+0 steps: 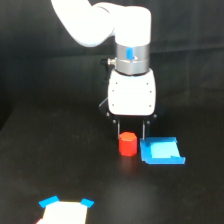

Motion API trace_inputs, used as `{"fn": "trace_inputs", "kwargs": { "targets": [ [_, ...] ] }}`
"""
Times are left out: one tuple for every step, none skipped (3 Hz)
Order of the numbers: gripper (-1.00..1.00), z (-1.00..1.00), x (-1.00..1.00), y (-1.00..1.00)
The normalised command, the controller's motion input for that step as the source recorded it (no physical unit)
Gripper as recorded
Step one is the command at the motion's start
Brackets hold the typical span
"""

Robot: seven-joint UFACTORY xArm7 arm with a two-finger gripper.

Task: Pick up the red object from the table

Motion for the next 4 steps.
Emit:
{"fn": "trace_inputs", "kwargs": {
  "targets": [
    [0.97, -1.0, -0.48, -1.0],
    [-1.0, 0.17, -0.18, 0.14],
    [-1.0, -0.52, 0.54, 0.07],
    [-1.0, 1.0, -0.78, -0.05]
  ]
}}
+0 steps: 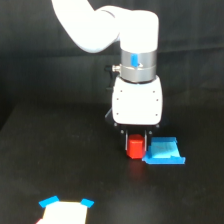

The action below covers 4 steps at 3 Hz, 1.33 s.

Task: Pick up the red object from the table

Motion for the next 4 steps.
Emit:
{"fn": "trace_inputs", "kwargs": {
  "targets": [
    [-1.0, 1.0, -1.0, -0.12],
    [-1.0, 1.0, -1.0, -1.0],
    [-1.0, 1.0, 0.13, -1.0],
    [-1.0, 1.0, 1.0, -0.12]
  ]
}}
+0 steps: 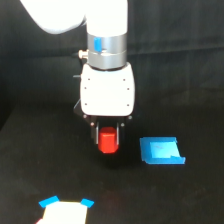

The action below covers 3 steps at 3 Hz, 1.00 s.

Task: Pick up the red object from the table

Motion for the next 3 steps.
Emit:
{"fn": "trace_inputs", "kwargs": {
  "targets": [
    [-1.0, 1.0, 0.61, -0.04],
    [-1.0, 1.0, 0.61, -0.28],
    [-0.66, 0.95, -0.19, -0.02]
  ]
}}
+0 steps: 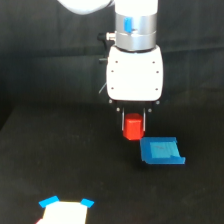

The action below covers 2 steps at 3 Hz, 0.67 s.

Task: Pick up the red object from the table

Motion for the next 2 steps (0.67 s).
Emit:
{"fn": "trace_inputs", "kwargs": {
  "targets": [
    [-1.0, 0.89, 0.02, 0.39],
    [-0.93, 0.05, -0.41, -0.3]
  ]
}}
